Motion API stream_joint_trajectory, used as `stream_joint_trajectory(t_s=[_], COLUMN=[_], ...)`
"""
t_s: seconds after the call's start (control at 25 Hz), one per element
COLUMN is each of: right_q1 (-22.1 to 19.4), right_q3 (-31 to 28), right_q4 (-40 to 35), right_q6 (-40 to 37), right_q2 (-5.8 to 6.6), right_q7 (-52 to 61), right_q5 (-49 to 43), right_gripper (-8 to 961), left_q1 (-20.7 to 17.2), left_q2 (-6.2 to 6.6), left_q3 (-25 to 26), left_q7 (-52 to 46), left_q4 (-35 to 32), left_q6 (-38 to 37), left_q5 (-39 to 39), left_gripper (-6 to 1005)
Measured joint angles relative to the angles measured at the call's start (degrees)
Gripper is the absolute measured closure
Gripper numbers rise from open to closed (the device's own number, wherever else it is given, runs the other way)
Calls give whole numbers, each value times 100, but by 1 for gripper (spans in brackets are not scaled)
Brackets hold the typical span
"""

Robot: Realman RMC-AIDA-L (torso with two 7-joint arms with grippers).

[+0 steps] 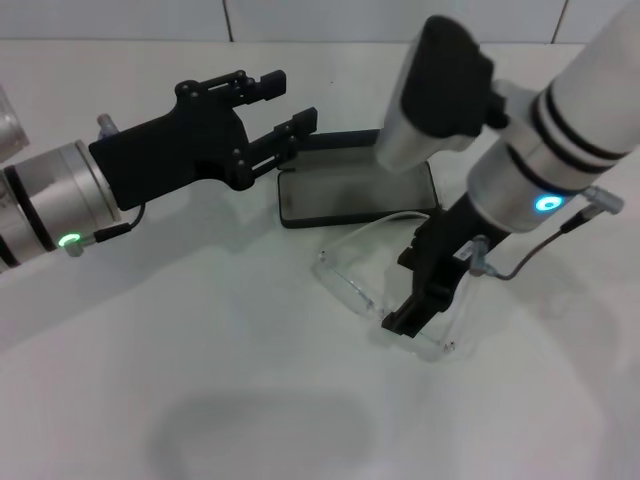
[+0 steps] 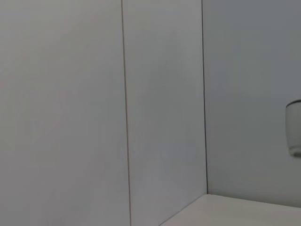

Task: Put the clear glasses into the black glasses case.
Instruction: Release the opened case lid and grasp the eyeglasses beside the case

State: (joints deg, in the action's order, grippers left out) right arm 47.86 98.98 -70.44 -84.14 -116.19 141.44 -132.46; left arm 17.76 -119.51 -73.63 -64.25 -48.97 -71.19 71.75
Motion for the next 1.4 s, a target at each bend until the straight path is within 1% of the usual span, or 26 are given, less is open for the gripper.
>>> stream_joint_trajectory(t_s=[0.12, 0.28, 0.44, 0.64, 0.96, 1.16, 1.4], right_q1=[176, 339, 382, 419, 499, 512, 503], right_q3=[363, 693, 866, 1126, 1298, 1513, 1688], right_q4=[246, 516, 672, 717, 953, 993, 977], right_q6=[228, 523, 793, 943, 1246, 1390, 1526], right_q2=[0, 0, 0, 0, 0, 0, 0], right_q7=[193, 373, 399, 403, 403, 389, 368], right_q5=[9, 10, 61, 147, 158, 188, 206], right_gripper=[253, 256, 260, 264, 447, 442, 471], left_q1=[24, 27, 51, 147, 263, 298, 322], left_q2=[2, 12, 15, 16, 13, 1, -2], left_q3=[0, 4, 6, 7, 6, 6, 6], left_q7=[14, 15, 17, 37, 164, 168, 168], left_q4=[34, 37, 38, 127, 304, 317, 337], left_q6=[-1, -1, 11, 37, 57, 68, 70], left_q5=[2, 5, 6, 16, 16, 16, 15], left_gripper=[483, 482, 482, 482, 482, 481, 481])
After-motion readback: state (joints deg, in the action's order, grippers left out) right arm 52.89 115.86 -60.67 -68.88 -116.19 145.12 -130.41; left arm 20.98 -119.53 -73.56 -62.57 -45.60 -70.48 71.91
